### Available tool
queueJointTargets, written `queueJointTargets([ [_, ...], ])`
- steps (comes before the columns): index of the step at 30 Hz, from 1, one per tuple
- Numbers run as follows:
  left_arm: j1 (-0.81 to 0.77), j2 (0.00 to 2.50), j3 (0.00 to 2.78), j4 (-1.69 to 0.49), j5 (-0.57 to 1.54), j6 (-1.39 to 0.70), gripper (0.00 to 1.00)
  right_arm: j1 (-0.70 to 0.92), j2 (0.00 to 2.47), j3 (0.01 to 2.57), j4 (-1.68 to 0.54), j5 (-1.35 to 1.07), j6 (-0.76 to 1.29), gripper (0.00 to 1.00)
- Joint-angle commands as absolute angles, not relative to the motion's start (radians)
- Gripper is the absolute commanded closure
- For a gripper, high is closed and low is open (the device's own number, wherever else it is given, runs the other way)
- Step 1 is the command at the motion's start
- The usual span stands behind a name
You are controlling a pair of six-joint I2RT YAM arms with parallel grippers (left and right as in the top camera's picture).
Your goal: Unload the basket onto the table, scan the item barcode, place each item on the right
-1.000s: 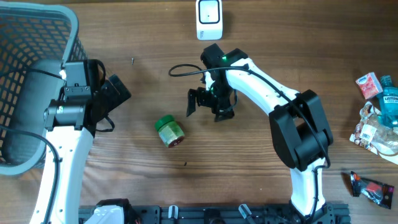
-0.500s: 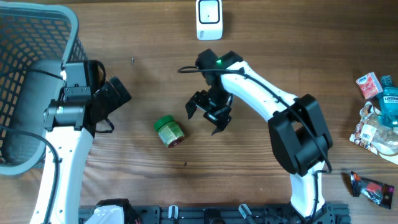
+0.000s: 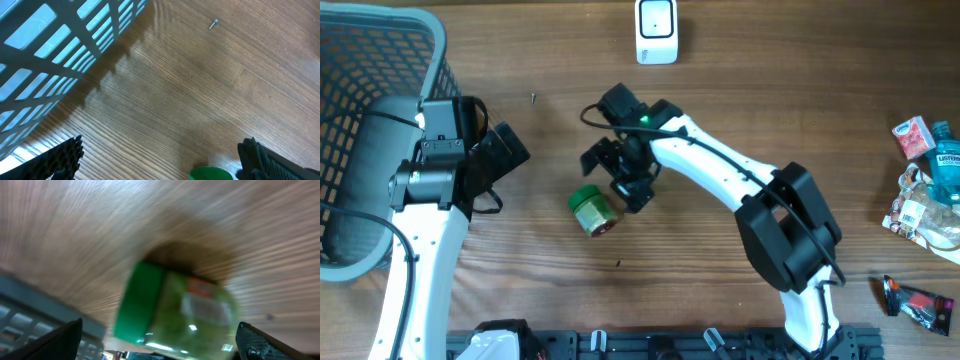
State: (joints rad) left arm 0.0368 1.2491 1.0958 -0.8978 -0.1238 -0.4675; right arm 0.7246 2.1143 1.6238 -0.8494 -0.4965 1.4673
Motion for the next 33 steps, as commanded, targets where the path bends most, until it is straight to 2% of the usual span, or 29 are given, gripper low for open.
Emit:
queueJointTargets([
  [1,0.044,1.234,1.096,-0.895,-0.112,-0.448,0.0,0.75,2.108,1.645,-0.823,-0.502,1.523,0.0],
  [9,0.044,1.234,1.096,-0.895,-0.112,-0.448,0.0,0.752,2.154,1.645,-0.926,-0.527,1.519,0.0],
  [14,0.044,1.234,1.096,-0.896,-0.112,-0.448,0.0,0.754,2.154,1.645,-1.025,-0.387,1.449,0.0],
  [18,0.044,1.234,1.096,-0.896,-0.112,-0.448,0.0,0.754,2.154,1.645,-1.015,-0.223,1.276,0.0],
  [22,0.044,1.234,1.096,-0.896,-0.112,-0.448,0.0,0.753,2.154,1.645,-0.98,-0.219,1.199,0.0],
  [25,0.044,1.234,1.096,-0.897,-0.112,-0.448,0.0,0.744,2.151,1.646,-0.92,-0.196,1.047,0.0],
  [33,0.035,1.234,1.1,-0.838,-0.113,-0.396,0.0,0.606,2.088,1.648,-0.979,-0.221,0.735,0.0],
])
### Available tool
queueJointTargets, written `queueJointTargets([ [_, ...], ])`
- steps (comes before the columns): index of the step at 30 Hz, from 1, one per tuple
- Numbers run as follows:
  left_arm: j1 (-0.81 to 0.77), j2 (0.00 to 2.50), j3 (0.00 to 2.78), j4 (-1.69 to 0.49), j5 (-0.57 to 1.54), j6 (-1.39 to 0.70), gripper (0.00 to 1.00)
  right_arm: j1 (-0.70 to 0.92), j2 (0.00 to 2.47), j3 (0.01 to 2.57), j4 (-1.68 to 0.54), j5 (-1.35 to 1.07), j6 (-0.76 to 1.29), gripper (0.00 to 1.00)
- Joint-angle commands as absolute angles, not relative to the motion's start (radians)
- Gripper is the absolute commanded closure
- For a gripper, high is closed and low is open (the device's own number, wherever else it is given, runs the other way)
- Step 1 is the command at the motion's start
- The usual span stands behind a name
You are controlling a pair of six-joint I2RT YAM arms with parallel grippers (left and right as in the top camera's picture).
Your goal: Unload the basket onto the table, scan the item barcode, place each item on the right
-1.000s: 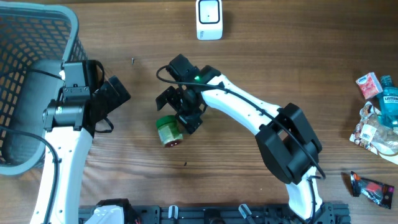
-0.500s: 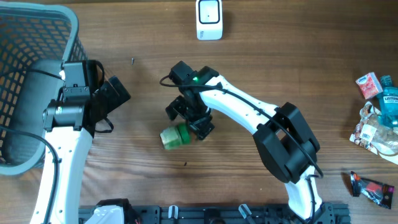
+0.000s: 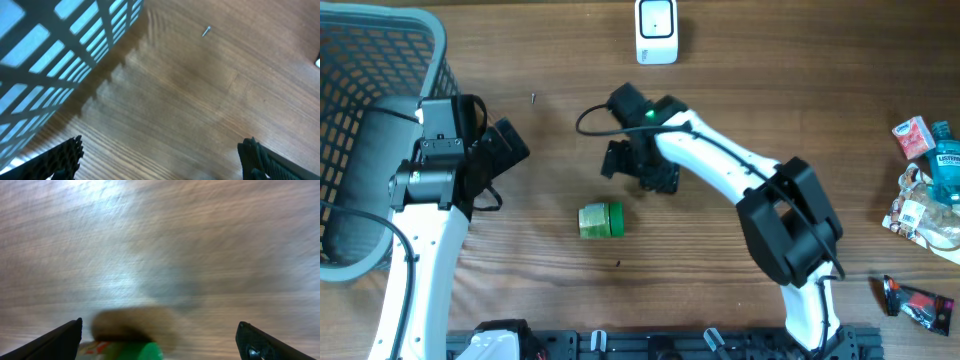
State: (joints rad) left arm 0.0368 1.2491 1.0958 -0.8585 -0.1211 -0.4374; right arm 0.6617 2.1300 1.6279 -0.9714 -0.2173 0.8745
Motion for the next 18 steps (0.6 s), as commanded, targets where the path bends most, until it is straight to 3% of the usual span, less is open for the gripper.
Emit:
queueJointTargets([
  [1,0.035,1.234,1.1,-0.823,-0.102,-0.396,0.0,0.582,2.075,1.649,-0.973,-0.277,0.656,0.0],
  [6,0.014,1.234,1.2,-0.804,0.018,-0.396,0.0,0.512,2.038,1.649,-1.004,-0.379,0.352,0.0],
  [12,-0.097,1.234,1.497,-0.959,-0.086,-0.395,0.0,0.51,2.032,1.649,-1.03,-0.388,0.34,0.0],
  [18,-0.071,1.198,1.831,-1.167,-0.288,-0.395,0.0,0.609,2.03,1.649,-1.055,-0.382,0.314,0.0],
])
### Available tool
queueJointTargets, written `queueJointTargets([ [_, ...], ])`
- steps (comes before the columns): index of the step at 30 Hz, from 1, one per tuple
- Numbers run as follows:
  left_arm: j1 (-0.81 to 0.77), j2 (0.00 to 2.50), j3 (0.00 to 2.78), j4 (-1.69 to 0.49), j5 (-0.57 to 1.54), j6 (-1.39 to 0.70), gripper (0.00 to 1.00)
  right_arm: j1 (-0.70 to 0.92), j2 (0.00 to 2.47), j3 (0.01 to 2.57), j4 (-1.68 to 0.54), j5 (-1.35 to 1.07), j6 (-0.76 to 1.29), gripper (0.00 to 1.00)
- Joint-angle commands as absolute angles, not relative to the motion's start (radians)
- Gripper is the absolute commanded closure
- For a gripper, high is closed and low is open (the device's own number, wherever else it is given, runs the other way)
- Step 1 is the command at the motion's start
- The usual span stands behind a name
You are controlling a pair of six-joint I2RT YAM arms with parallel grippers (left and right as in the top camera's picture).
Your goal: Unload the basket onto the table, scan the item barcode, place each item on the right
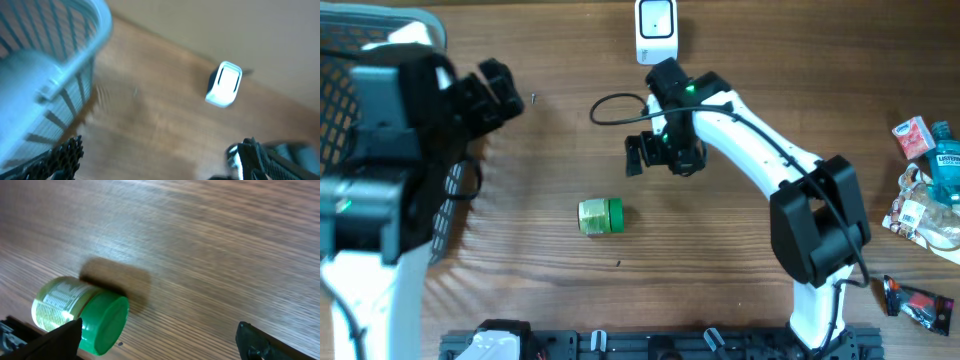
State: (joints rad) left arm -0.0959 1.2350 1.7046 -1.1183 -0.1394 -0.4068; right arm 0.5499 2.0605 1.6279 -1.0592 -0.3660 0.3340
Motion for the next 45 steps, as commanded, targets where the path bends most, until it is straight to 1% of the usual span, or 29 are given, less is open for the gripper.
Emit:
queueJointTargets([
  [1,-0.053,1.188,1.858,-1.184,-0.306,-0.395,0.0,0.628,2.03,1.649,-1.05,-0.382,0.317,0.0],
  [6,0.054,1.102,1.884,-1.241,-0.307,-0.395,0.0,0.742,2.03,1.653,-1.012,-0.376,0.383,0.0],
  [8,0.062,1.091,1.884,-1.255,-0.307,-0.396,0.0,0.768,2.031,1.653,-1.002,-0.352,0.423,0.0],
  [9,0.062,1.088,1.884,-1.261,-0.306,-0.396,0.0,0.782,2.03,1.654,-0.999,-0.327,0.433,0.0],
  [10,0.062,1.087,1.884,-1.274,-0.305,-0.396,0.0,0.822,2.03,1.662,-1.012,-0.228,0.489,0.0],
  [14,0.062,1.102,1.884,-1.303,-0.304,-0.397,0.0,0.868,2.031,1.665,-1.023,-0.122,0.589,0.0],
  [16,0.062,1.105,1.884,-1.309,-0.297,-0.397,0.0,0.879,2.031,1.665,-1.035,-0.056,0.662,0.0],
  [17,0.062,1.106,1.884,-1.31,-0.293,-0.397,0.0,0.88,2.031,1.666,-1.034,-0.054,0.663,0.0],
  [22,0.062,1.105,1.884,-1.314,-0.292,-0.397,0.0,0.88,2.031,1.703,-1.035,-0.09,0.678,0.0],
  [26,0.062,1.106,1.884,-1.319,-0.293,-0.396,0.0,0.893,2.031,1.743,-1.063,-0.112,0.749,0.0],
  [29,0.062,1.106,1.884,-1.326,-0.293,-0.396,0.0,0.899,2.031,1.745,-1.075,-0.112,0.849,0.0],
  [36,0.062,1.106,1.884,-1.331,-0.293,-0.396,0.0,0.943,2.035,1.745,-1.076,-0.091,0.85,0.0],
  [45,0.062,1.106,1.884,-1.345,-0.293,-0.397,0.0,0.945,2.052,1.742,-1.084,-0.033,0.864,0.0],
])
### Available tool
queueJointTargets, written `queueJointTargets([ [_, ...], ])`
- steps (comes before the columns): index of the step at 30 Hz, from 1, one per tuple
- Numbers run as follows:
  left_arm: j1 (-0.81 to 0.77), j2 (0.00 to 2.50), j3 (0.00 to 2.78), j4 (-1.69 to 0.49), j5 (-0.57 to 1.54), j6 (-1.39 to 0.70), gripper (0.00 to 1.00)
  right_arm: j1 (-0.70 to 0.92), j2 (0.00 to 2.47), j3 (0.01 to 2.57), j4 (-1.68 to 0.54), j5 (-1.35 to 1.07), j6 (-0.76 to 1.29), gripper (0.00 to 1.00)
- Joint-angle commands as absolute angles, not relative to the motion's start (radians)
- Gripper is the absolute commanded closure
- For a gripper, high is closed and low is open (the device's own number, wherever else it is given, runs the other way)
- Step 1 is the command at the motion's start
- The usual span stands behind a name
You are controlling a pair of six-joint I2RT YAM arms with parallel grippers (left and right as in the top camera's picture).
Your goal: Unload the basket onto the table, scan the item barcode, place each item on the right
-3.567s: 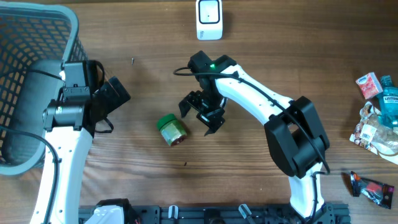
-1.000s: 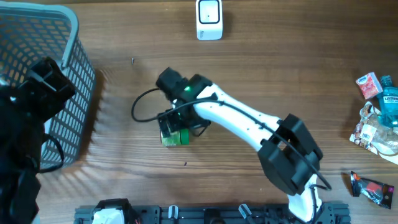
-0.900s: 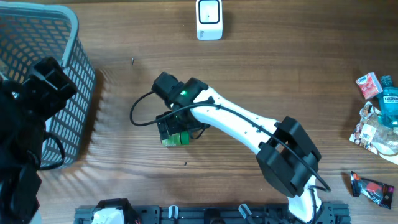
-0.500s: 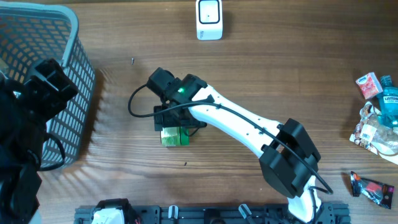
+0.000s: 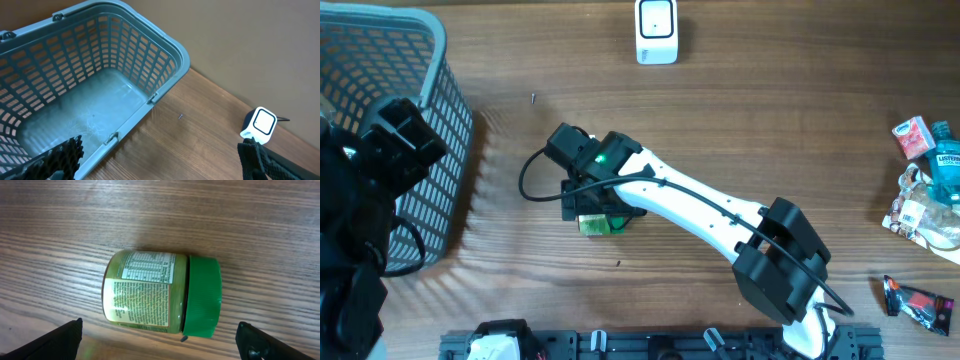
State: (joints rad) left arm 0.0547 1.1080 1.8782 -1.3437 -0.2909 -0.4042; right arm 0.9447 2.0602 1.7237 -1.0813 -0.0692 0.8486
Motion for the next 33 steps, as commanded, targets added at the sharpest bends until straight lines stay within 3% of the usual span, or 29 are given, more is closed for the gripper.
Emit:
queueJointTargets([
  [1,0.062,1.106,1.884,-1.345,-0.293,-0.397,0.0,0.945,2.059,1.742,-1.085,-0.034,0.864,0.0],
  [13,0.062,1.106,1.884,-1.345,-0.293,-0.397,0.0,0.945,2.122,1.741,-1.037,-0.12,0.838,0.0],
  [33,0.062,1.106,1.884,-1.352,-0.293,-0.397,0.0,0.944,2.141,1.748,-1.127,-0.023,0.92,0.0],
])
